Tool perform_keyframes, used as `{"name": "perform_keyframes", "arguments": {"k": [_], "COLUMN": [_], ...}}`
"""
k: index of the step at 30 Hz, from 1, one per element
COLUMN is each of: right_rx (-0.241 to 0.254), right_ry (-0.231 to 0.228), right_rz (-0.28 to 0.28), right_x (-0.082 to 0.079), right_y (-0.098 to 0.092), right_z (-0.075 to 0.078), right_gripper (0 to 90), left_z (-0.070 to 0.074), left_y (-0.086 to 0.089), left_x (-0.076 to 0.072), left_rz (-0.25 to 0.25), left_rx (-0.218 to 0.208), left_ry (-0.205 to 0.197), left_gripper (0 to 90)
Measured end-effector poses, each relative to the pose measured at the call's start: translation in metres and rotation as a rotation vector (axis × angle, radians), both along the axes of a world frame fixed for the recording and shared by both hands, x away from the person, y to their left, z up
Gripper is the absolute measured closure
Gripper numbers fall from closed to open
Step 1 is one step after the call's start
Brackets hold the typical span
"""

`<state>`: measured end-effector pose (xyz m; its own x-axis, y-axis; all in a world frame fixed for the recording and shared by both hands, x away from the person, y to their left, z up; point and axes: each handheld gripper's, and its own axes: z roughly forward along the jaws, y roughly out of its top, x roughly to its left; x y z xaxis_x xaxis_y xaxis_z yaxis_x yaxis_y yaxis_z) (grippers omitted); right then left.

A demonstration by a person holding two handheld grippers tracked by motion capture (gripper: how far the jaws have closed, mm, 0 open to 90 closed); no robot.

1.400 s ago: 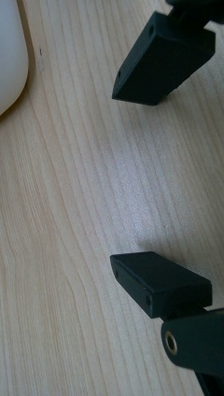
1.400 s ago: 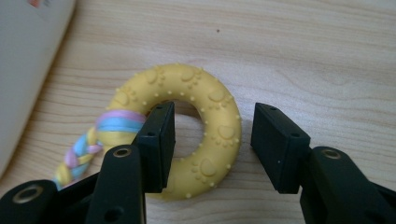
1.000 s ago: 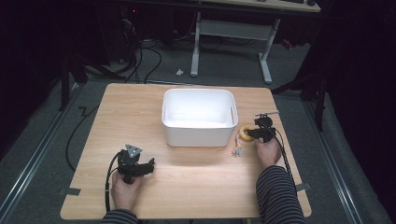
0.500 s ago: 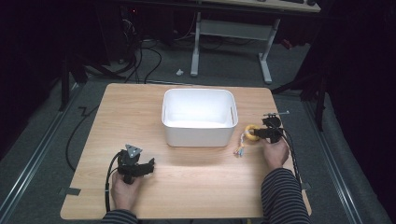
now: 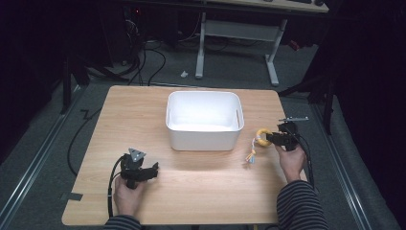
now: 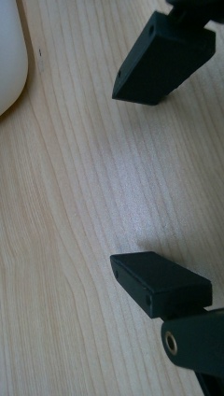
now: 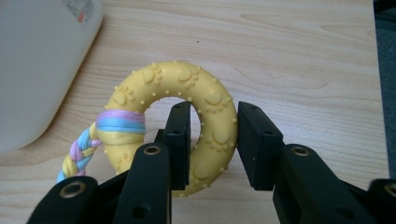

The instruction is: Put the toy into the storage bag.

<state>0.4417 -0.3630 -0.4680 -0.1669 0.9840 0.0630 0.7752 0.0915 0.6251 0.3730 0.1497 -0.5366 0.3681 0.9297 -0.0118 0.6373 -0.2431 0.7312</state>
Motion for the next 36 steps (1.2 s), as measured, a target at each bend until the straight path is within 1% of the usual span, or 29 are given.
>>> {"name": "perform_keyframes", "arguments": {"k": [1,3,5,6,8,9,10,11,16,17,19,21,23,24,26,27,28,30,33,35,36], "right_rx": [0.003,0.004,0.014,0.028,0.03,0.033,0.033,0.048,0.035,0.033,0.035,0.033,0.033,0.02,0.011,0.012,0.014,0.015,0.037,0.052,0.052], "right_ry": [-0.009,-0.009,0.0,0.005,0.009,0.0,0.0,-0.007,-0.007,-0.019,-0.027,-0.028,-0.03,-0.035,-0.047,-0.055,-0.072,-0.076,-0.093,-0.1,-0.1], "right_rz": [0.009,0.014,0.02,0.017,0.021,0.028,0.028,0.041,0.05,0.055,0.061,0.063,0.072,0.083,0.098,0.108,0.124,0.131,0.162,0.179,0.179], "right_x": [-0.004,-0.005,-0.008,-0.013,-0.014,-0.019,-0.019,-0.025,-0.032,-0.036,-0.042,-0.044,-0.051,-0.054,-0.06,-0.063,-0.069,-0.072,-0.084,-0.088,-0.088], "right_y": [0.001,0.0,-0.001,-0.003,-0.004,-0.003,-0.003,-0.004,-0.005,-0.005,-0.005,-0.005,-0.005,-0.004,-0.002,-0.001,0.002,0.003,0.011,0.014,0.014], "right_z": [0.003,0.003,0.003,0.002,0.002,0.003,0.003,0.003,0.004,0.006,0.007,0.008,0.009,0.011,0.015,0.017,0.021,0.023,0.03,0.033,0.033], "right_gripper": [67.1,67.1,67.4,68.5,68.5,68.6,68.6,68.6,68.7,68.7,68.7,68.7,68.7,68.7,68.8,68.7,68.8,68.7,68.8,69.0,69.0], "left_z": [0.0,0.0,0.0,0.0,0.0,0.0,0.0,0.0,0.0,0.0,0.0,0.0,0.0,0.0,0.0,0.0,0.0,0.0,0.0,0.0,0.0], "left_y": [0.0,0.0,0.0,0.0,0.0,0.0,0.0,0.0,0.0,0.0,0.0,0.0,0.0,0.0,0.0,0.0,0.0,0.0,0.0,0.0,0.0], "left_x": [0.0,0.0,0.0,0.0,0.0,0.0,0.0,0.0,0.0,0.0,0.0,0.0,0.0,0.0,0.0,0.0,0.0,0.0,0.0,0.0,0.0], "left_rz": [0.0,0.0,0.0,0.0,0.0,0.0,0.0,-0.001,0.0,0.0,0.0,0.0,0.0,0.0,0.0,0.0,0.0,-0.001,-0.001,-0.001,-0.001], "left_rx": [0.0,0.0,0.0,0.0,0.0,0.0,0.0,0.001,0.0,0.0,0.0,0.0,0.0,0.0,0.0,0.001,0.0,0.001,0.001,0.002,0.002], "left_ry": [0.0,0.0,0.0,0.0,0.0,0.0,0.0,0.001,0.0,0.0,0.0,0.0,0.0,0.0,0.0,0.0,0.0,0.001,0.0,0.001,0.001], "left_gripper": [17.7,17.7,17.7,17.6,17.7,17.6,17.6,17.6,17.7,17.7,17.7,17.6,17.6,17.7,17.6,17.7,17.6,17.6,17.6,17.5,17.5]}}
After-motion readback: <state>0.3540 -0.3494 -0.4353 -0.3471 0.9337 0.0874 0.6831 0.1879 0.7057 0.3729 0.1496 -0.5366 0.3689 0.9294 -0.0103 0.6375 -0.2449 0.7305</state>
